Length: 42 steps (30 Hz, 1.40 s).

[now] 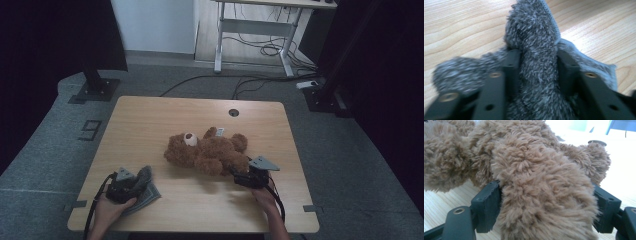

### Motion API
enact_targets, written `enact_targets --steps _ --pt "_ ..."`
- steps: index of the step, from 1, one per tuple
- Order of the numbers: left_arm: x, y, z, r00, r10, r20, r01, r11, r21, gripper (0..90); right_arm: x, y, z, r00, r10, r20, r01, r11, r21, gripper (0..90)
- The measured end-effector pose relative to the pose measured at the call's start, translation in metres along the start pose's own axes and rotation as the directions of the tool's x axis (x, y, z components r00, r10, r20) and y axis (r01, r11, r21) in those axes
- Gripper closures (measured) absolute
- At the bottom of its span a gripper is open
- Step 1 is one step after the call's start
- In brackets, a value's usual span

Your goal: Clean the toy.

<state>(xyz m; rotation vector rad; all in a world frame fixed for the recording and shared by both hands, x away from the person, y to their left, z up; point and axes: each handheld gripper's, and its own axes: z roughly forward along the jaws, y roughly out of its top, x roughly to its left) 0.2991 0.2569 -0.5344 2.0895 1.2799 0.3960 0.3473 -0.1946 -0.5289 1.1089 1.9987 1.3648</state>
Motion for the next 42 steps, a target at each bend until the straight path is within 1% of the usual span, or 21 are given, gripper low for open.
enact_targets --steps 1,3,8,11,12,15,16,17,23,24,28,29,30,31,32,35,36,38,39,41,42 --pt "0.000 0.001 0.000 1.0000 -0.006 0.002 0.006 1.0000 -0.002 68.9 0.000 0.000 0.000 1.0000 0.000 -0.001 0.000 1.000 0.000 22.6" --pt "0.001 0.001 0.000 0.9999 -0.013 0.012 0.013 0.9999 -0.004 71.7 -0.001 0.000 0.000 1.0000 0.001 -0.001 -0.001 1.000 -0.001 22.8" --pt "0.000 0.003 -0.004 0.9994 -0.029 0.019 0.030 0.9986 -0.042 74.3 -0.001 -0.001 0.001 1.0000 0.010 -0.001 -0.010 1.000 0.002 23.0" --pt "-0.004 0.007 -0.010 0.9989 -0.017 0.043 0.021 0.9964 -0.082 75.0 -0.001 -0.002 0.002 0.9999 0.014 0.000 -0.014 1.000 0.008 23.0" --pt "-0.004 0.007 -0.010 0.9989 -0.017 0.043 0.021 0.9964 -0.082 75.2 -0.001 -0.002 0.002 0.9999 0.014 0.000 -0.014 1.000 0.008 23.0" --pt "-0.012 0.013 -0.018 0.9972 0.010 0.075 0.000 0.9901 -0.140 75.3 0.000 -0.003 0.004 0.9998 0.018 -0.003 -0.018 1.000 0.018 23.7" --pt "-0.012 0.013 -0.018 0.9972 0.010 0.075 0.000 0.9901 -0.140 75.2 0.000 -0.003 0.004 0.9998 0.018 -0.003 -0.018 1.000 0.018 23.7" --pt "-0.015 0.017 -0.022 0.9956 0.014 0.093 0.002 0.9867 -0.163 75.2 0.001 -0.005 0.005 0.9997 0.024 -0.003 -0.024 0.999 0.024 24.3" --pt "-0.025 0.028 -0.027 0.9902 0.037 0.134 -0.009 0.9794 -0.202 75.2 0.003 -0.007 0.006 0.9992 0.041 -0.001 -0.040 0.998 0.039 25.7" --pt "-0.031 0.035 -0.028 0.9873 0.056 0.149 -0.022 0.9761 -0.216 75.2 0.004 -0.008 0.004 0.9988 0.050 0.006 -0.050 0.998 0.030 28.4" --pt "-0.043 0.052 -0.027 0.9804 0.090 0.175 -0.044 0.9676 -0.249 75.2 0.002 -0.010 -0.001 0.9970 0.078 0.001 -0.078 0.997 0.023 32.8" --pt "-0.043 0.052 -0.027 0.9804 0.090 0.175 -0.044 0.9676 -0.249 75.1 0.002 -0.010 -0.002 0.9964 0.085 -0.001 -0.085 0.996 0.021 33.8" --pt "-0.048 0.060 -0.025 0.9763 0.103 0.190 -0.053 0.9659 -0.253 75.1 0.001 -0.011 -0.002 0.9960 0.089 -0.005 -0.089 0.996 0.017 34.8" --pt "-0.048 0.060 -0.025 0.9763 0.103 0.190 -0.053 0.9659 -0.253 75.1 0.001 -0.011 -0.002 0.9960 0.089 -0.005 -0.089 0.996 0.017 34.8" --pt "-0.052 0.067 -0.022 0.9712 0.112 0.211 -0.054 0.9638 -0.261 75.1 0.001 -0.011 -0.004 0.9960 0.089 -0.008 -0.089 0.996 0.016 36.2" --pt "-0.055 0.073 -0.019 0.9589 0.102 0.265 -0.028 0.9628 -0.269 75.1 0.002 -0.011 -0.005 0.9965 0.083 -0.011 -0.083 0.996 0.016 38.0" --pt "-0.055 0.073 -0.019 0.9589 0.102 0.265 -0.028 0.9628 -0.269 75.1 0.002 -0.011 -0.006 0.9965 0.082 -0.012 -0.082 0.996 0.016 39.2" --pt "-0.053 0.078 -0.017 0.9487 0.082 0.306 0.006 0.9610 -0.276 75.1 0.002 -0.012 -0.007 0.9968 0.079 -0.013 -0.079 0.997 0.016 41.7" --pt "-0.053 0.078 -0.017 0.9487 0.082 0.306 0.006 0.9610 -0.276 75.1 0.002 -0.012 -0.007 0.9970 0.077 -0.013 -0.076 0.997 0.017 43.0" --pt "-0.051 0.081 -0.014 0.9408 0.061 0.333 0.037 0.9593 -0.280 75.1 0.002 -0.012 -0.008 0.9971 0.075 -0.014 -0.075 0.997 0.016 44.1" --pt "-0.050 0.081 -0.013 0.9396 0.054 0.338 0.047 0.9581 -0.283 75.1 0.002 -0.012 -0.008 0.9973 0.072 -0.014 -0.072 0.997 0.015 44.9"
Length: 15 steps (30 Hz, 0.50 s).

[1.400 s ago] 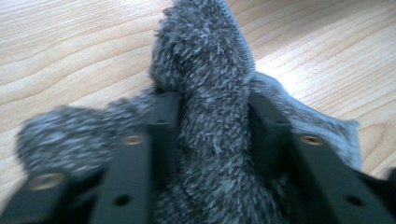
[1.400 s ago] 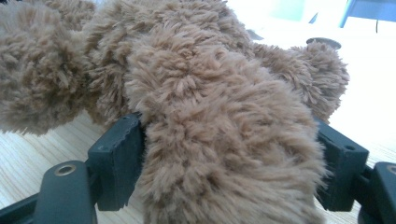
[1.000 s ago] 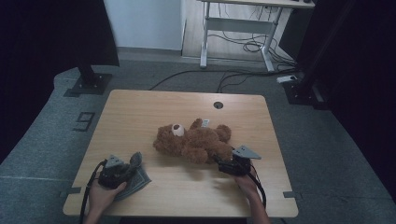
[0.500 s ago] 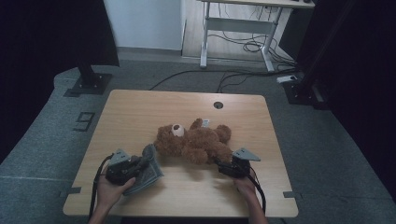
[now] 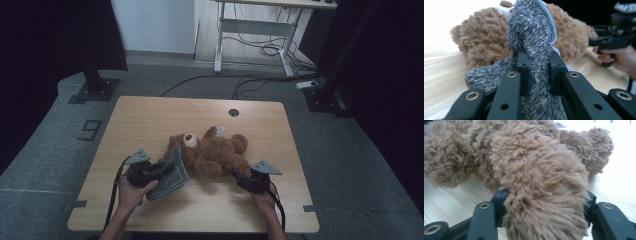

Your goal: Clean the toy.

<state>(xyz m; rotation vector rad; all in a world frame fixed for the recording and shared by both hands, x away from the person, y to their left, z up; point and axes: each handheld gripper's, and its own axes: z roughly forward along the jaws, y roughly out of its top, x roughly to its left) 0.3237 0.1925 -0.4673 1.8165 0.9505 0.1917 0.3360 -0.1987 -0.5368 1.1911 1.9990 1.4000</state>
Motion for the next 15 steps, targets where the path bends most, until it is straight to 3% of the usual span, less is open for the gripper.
enact_targets --steps 6,8,11,12,13,14,15 --pt "-0.001 0.000 0.004 0.9998 0.010 -0.019 -0.010 0.9999 -0.004 75.1 -0.001 0.001 0.002 1.0000 0.001 -0.004 -0.001 1.000 -0.001 46.6" --pt "-0.007 0.004 0.001 0.9969 0.060 -0.050 -0.060 0.9982 0.011 75.1 -0.002 0.001 0.002 0.9999 0.000 -0.010 0.000 1.000 -0.002 46.6" --pt "-0.016 0.016 -0.001 0.9929 0.114 -0.033 -0.113 0.9934 0.020 74.8 -0.003 0.001 0.003 0.9999 0.000 -0.014 0.000 1.000 -0.001 46.6" --pt "-0.016 0.016 -0.001 0.9929 0.114 -0.033 -0.113 0.9934 0.020 74.6 -0.003 0.001 0.003 0.9999 0.000 -0.014 0.000 1.000 -0.001 46.6" --pt "-0.023 0.027 0.002 0.9885 0.147 -0.033 -0.146 0.9888 0.028 74.6 -0.003 0.001 0.003 0.9999 -0.001 -0.014 0.001 1.000 -0.001 46.4" --pt "-0.023 0.027 0.002 0.9885 0.147 -0.033 -0.146 0.9888 0.028 74.6 -0.003 0.001 0.003 0.9999 -0.001 -0.014 0.001 1.000 -0.001 46.4" --pt "-0.028 0.037 0.008 0.9860 0.165 -0.024 -0.164 0.9859 0.033 74.6 -0.004 0.001 0.003 0.9999 -0.001 -0.016 0.001 1.000 0.000 46.4"
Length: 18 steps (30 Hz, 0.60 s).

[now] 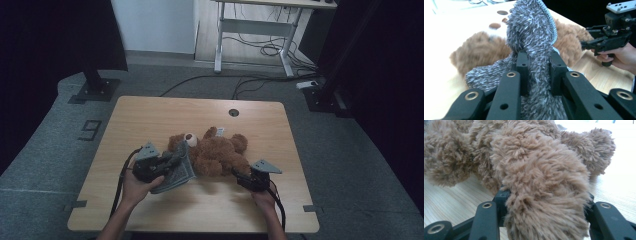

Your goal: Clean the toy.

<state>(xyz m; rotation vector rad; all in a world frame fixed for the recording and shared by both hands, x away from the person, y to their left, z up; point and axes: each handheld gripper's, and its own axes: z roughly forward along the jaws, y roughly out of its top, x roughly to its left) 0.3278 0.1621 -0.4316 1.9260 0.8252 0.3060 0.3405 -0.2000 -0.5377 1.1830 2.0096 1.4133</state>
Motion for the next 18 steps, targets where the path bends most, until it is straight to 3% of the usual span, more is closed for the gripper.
enact_targets --steps 1,7,10,18 --pt "0.000 0.000 0.000 1.0000 0.000 0.000 0.000 1.0000 0.000 74.6 0.000 0.000 0.000 1.0000 0.000 0.000 0.000 1.000 0.000 46.4" --pt "-0.012 0.037 0.037 0.9977 0.022 0.063 -0.024 0.9993 0.029 74.6 0.000 0.001 0.000 1.0000 -0.006 0.002 0.006 1.000 0.004 46.9" --pt "-0.021 0.049 0.055 0.9963 0.053 0.068 -0.055 0.9977 0.040 74.6 0.000 0.002 0.000 1.0000 -0.007 0.002 0.007 1.000 0.003 47.2" --pt "-0.047 0.065 0.094 0.9886 0.079 0.128 -0.088 0.9940 0.065 74.6 0.000 0.003 0.000 1.0000 -0.008 0.001 0.008 1.000 0.004 47.9"
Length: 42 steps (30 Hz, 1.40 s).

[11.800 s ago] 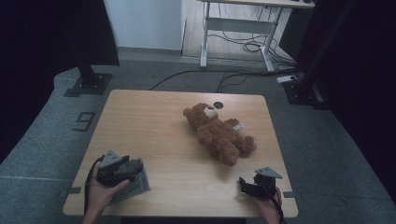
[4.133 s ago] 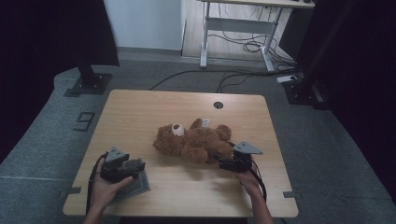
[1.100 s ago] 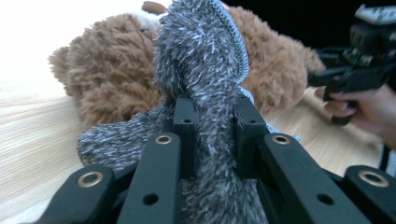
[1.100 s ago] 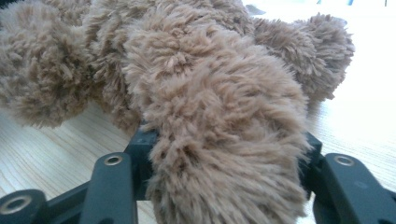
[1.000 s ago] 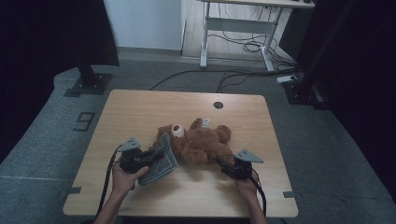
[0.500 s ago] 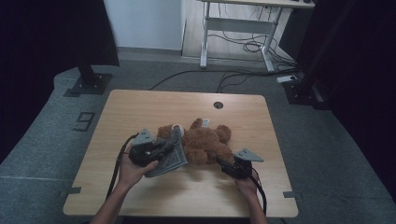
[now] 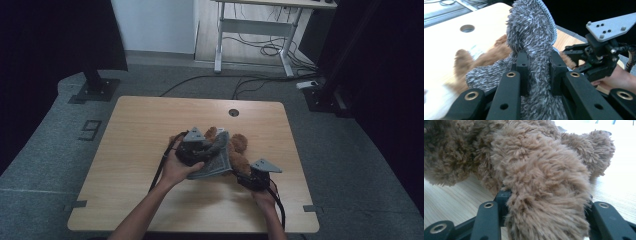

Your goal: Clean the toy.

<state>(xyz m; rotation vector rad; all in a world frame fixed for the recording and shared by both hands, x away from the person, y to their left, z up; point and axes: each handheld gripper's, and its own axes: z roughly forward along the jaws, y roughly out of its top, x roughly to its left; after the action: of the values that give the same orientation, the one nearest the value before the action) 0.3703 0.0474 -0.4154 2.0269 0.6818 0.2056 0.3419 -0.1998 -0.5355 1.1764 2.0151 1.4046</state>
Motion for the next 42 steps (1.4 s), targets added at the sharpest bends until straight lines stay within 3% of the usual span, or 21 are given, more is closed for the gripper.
enact_targets --steps 6,9,11,13,17,20,21,22,23,26,29,34,37,38,40,42 --pt "-0.012 -0.006 0.040 0.9997 0.023 0.003 -0.023 0.9963 0.083 73.8 0.000 0.000 0.000 1.0000 -0.006 0.002 0.006 1.000 0.002 48.7" --pt "-0.010 -0.013 0.048 0.9998 0.021 0.005 -0.021 0.9933 0.114 73.7 -0.001 0.000 0.000 0.9999 -0.007 0.011 0.007 1.000 0.008 49.8" --pt "-0.004 -0.020 0.049 0.9999 -0.009 0.014 0.007 0.9940 0.109 73.7 -0.002 0.000 0.000 0.9999 -0.011 0.008 0.011 1.000 0.012 51.9" --pt "0.004 -0.028 0.041 0.9992 -0.038 0.012 0.037 0.9959 0.082 74.1 -0.003 0.000 0.000 0.9999 -0.012 0.003 0.012 1.000 0.018 54.3" --pt "0.013 -0.037 0.026 0.9992 -0.035 -0.017 0.036 0.9971 0.068 74.5 -0.005 0.000 -0.002 0.9997 -0.022 -0.008 0.022 1.000 0.015 55.8" --pt "0.028 -0.048 0.003 0.9960 -0.062 -0.065 0.064 0.9971 0.041 74.5 -0.006 -0.001 -0.002 0.9994 -0.028 -0.019 0.029 0.999 0.017 56.0" --pt "0.028 -0.048 0.003 0.9960 -0.062 -0.065 0.064 0.9971 0.041 74.5 -0.006 -0.001 -0.002 0.9994 -0.028 -0.019 0.029 0.999 0.017 56.0" --pt "0.037 -0.055 -0.009 0.9932 -0.080 -0.084 0.083 0.9962 0.028 74.5 -0.007 -0.002 -0.002 0.9993 -0.025 -0.026 0.025 1.000 0.015 55.9" --pt "0.037 -0.055 -0.009 0.9932 -0.080 -0.084 0.083 0.9962 0.028 74.5 -0.007 -0.002 -0.002 0.9993 -0.025 -0.026 0.025 1.000 0.015 55.9" --pt "0.051 -0.066 -0.033 0.9889 -0.123 -0.083 0.122 0.9924 -0.016 74.5 -0.007 -0.002 -0.002 0.9991 -0.031 -0.029 0.032 0.999 0.015 55.8" --pt "0.055 -0.071 -0.049 0.9859 -0.123 -0.114 0.119 0.9921 -0.040 74.4 -0.007 -0.003 -0.002 0.9991 -0.030 -0.030 0.030 0.999 0.013 55.8" --pt "0.069 -0.083 -0.068 0.9736 -0.151 -0.172 0.144 0.9882 -0.053 74.4 -0.007 -0.003 -0.003 0.9990 -0.030 -0.035 0.030 0.999 0.015 55.7" --pt "0.079 -0.091 -0.075 0.9627 -0.166 -0.214 0.159 0.9860 -0.048 74.4 -0.008 -0.003 -0.003 0.9989 -0.030 -0.036 0.030 0.999 0.016 55.7" --pt "0.079 -0.091 -0.075 0.9627 -0.166 -0.214 0.159 0.9860 -0.048 74.4 -0.008 -0.003 -0.003 0.9989 -0.030 -0.036 0.030 0.999 0.016 55.7" --pt "0.084 -0.094 -0.079 0.9542 -0.196 -0.226 0.188 0.9806 -0.056 74.4 -0.008 -0.003 -0.003 0.9989 -0.029 -0.036 0.030 0.999 0.016 55.6" --pt "0.083 -0.094 -0.079 0.9555 -0.199 -0.218 0.190 0.9799 -0.060 74.4 -0.008 -0.003 -0.003 0.9989 -0.029 -0.036 0.030 0.999 0.016 55.6"
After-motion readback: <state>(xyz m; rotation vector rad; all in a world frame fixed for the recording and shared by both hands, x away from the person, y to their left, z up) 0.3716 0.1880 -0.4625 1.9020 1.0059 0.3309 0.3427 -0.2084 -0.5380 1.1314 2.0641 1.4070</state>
